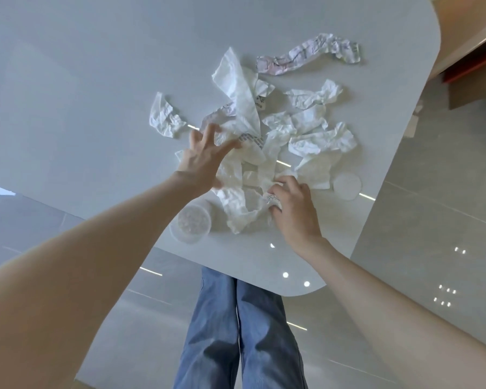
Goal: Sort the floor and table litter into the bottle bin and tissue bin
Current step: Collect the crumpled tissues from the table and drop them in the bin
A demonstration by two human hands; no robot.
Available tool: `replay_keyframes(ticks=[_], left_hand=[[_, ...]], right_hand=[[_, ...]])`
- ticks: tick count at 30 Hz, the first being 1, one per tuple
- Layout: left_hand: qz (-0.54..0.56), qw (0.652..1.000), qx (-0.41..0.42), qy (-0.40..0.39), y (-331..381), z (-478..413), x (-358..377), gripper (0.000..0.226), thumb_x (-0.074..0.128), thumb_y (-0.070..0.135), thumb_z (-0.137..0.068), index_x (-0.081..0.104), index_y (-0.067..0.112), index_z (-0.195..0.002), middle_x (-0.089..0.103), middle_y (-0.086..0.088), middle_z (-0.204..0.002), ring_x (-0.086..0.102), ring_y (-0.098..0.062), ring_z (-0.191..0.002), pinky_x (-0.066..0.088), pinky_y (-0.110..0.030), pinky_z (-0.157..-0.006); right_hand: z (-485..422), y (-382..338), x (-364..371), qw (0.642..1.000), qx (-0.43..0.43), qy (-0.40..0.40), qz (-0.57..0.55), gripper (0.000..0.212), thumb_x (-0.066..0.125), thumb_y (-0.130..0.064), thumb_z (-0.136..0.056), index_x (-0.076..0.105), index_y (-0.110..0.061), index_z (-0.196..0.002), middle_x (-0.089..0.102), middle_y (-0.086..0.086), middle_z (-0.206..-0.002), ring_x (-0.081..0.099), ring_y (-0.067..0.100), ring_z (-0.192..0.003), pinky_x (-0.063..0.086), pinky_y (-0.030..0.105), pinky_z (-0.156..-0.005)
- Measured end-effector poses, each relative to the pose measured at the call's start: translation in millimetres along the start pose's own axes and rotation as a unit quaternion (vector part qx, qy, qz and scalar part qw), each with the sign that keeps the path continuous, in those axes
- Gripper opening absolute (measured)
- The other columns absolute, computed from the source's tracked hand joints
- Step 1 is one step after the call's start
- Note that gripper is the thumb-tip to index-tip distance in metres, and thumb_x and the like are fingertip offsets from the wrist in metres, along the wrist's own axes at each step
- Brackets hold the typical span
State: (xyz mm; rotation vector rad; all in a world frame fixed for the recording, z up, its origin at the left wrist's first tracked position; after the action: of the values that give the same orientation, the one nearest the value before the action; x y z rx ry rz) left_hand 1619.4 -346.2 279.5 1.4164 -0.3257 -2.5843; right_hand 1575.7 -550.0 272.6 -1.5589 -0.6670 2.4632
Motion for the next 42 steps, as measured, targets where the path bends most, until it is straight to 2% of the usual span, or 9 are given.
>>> replay_keyframes(ticks=[5, 15, 20, 23, 27, 30, 37, 40, 42], left_hand=[[0.071, 0.996, 0.002, 0.055, 0.7, -2.4, -8.3, 0.050, 0.054, -0.011, -0.082, 0.060, 0.016, -0.124, 0.044, -0.017, -0.124, 0.052, -0.036, -0.101, 0.042, -0.035, -0.074], [0.269, 0.940, -0.144, 0.151, 6.8, 35.7, -90.3, 0.056, 0.046, -0.012, -0.072, 0.067, 0.017, -0.114, 0.061, -0.015, -0.107, 0.056, -0.031, -0.099, 0.035, -0.024, -0.069], [0.325, 0.909, -0.167, 0.200, 14.3, 90.1, -143.5, 0.056, 0.053, -0.011, -0.068, 0.067, 0.017, -0.115, 0.061, -0.015, -0.111, 0.058, -0.033, -0.099, 0.051, -0.035, -0.073], [0.362, 0.888, -0.190, 0.210, 21.4, 129.4, -174.0, 0.053, 0.053, -0.007, -0.066, 0.070, 0.025, -0.105, 0.067, -0.007, -0.099, 0.064, -0.027, -0.086, 0.055, -0.036, -0.070], [0.417, 0.853, -0.226, 0.217, 28.6, 180.7, -204.4, 0.037, 0.054, -0.003, -0.071, 0.062, 0.032, -0.076, 0.061, 0.002, -0.060, 0.056, -0.013, -0.051, 0.040, -0.012, -0.041], [0.436, 0.827, -0.250, 0.253, 31.1, 220.7, -222.3, 0.035, 0.052, -0.004, -0.075, 0.062, 0.028, -0.082, 0.058, 0.005, -0.062, 0.053, -0.008, -0.051, 0.035, -0.007, -0.038], [0.500, 0.752, -0.282, 0.322, 23.8, 314.6, -228.9, 0.035, 0.054, -0.003, -0.073, 0.063, 0.031, -0.073, 0.059, 0.012, -0.053, 0.050, -0.004, -0.047, 0.039, -0.012, -0.041], [0.512, 0.719, -0.315, 0.348, 22.1, 357.7, -218.4, 0.021, 0.056, 0.018, -0.066, 0.064, 0.032, -0.079, 0.059, 0.012, -0.062, 0.053, -0.007, -0.057, 0.041, -0.015, -0.047], [0.503, 0.703, -0.343, 0.369, 16.1, 386.6, -206.9, 0.031, 0.051, 0.026, -0.060, 0.066, 0.031, -0.086, 0.060, 0.008, -0.069, 0.053, -0.010, -0.066, 0.040, -0.020, -0.053]], right_hand=[[-7.1, 3.5, -16.3, 0.996, 0.019, 0.017, -0.081, 0.031, 0.063, 0.002, -0.079, 0.065, -0.015, -0.105, 0.059, 0.000, -0.109, 0.055, 0.026, -0.094, 0.043, 0.028, -0.078], [12.8, -38.4, -96.1, 0.943, 0.152, 0.073, -0.287, 0.034, 0.053, 0.000, -0.084, 0.048, -0.021, -0.111, 0.057, -0.009, -0.108, 0.058, 0.018, -0.092, 0.043, 0.024, -0.070], [26.6, -83.2, -156.7, 0.906, 0.183, 0.117, -0.363, 0.033, 0.051, 0.002, -0.084, 0.045, -0.025, -0.103, 0.058, -0.010, -0.097, 0.056, 0.013, -0.082, 0.045, 0.022, -0.064], [34.4, -112.9, -193.9, 0.908, 0.161, 0.116, -0.370, 0.035, 0.047, 0.003, -0.083, 0.045, -0.026, -0.102, 0.054, -0.016, -0.094, 0.054, -0.003, -0.070, 0.043, 0.017, -0.053], [46.5, -151.6, -233.7, 0.921, 0.100, 0.084, -0.367, 0.034, 0.048, 0.003, -0.084, 0.044, -0.025, -0.104, 0.049, -0.025, -0.092, 0.051, -0.014, -0.074, 0.039, 0.007, -0.052], [55.2, -183.1, -254.0, 0.932, 0.043, 0.042, -0.358, 0.035, 0.047, 0.005, -0.083, 0.045, -0.021, -0.106, 0.047, -0.026, -0.095, 0.049, -0.022, -0.075, 0.041, 0.009, -0.057], [81.4, -245.0, -265.8, 0.947, -0.064, -0.036, -0.312, 0.029, 0.054, -0.003, -0.084, 0.047, -0.017, -0.108, 0.052, -0.016, -0.090, 0.051, 0.004, -0.075, 0.038, 0.007, -0.051], [96.4, -269.8, -260.0, 0.951, -0.094, -0.074, -0.286, 0.027, 0.055, -0.004, -0.085, 0.046, -0.020, -0.105, 0.053, -0.013, -0.085, 0.050, 0.000, -0.059, 0.038, 0.011, -0.045], [107.7, -287.2, -251.2, 0.951, -0.122, -0.105, -0.264, 0.026, 0.056, -0.007, -0.086, 0.045, -0.022, -0.104, 0.056, -0.010, -0.086, 0.051, 0.005, -0.059, 0.043, 0.019, -0.053]])
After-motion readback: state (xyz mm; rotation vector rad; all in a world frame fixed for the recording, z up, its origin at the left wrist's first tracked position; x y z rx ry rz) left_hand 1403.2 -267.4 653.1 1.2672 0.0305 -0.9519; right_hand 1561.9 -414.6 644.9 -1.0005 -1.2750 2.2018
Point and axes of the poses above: each hand's wrist, its own z-axis away from the middle knuckle, its own x-axis out of the palm, y = z × x, the point moved 2 cm from there along -z, towards the middle knuckle
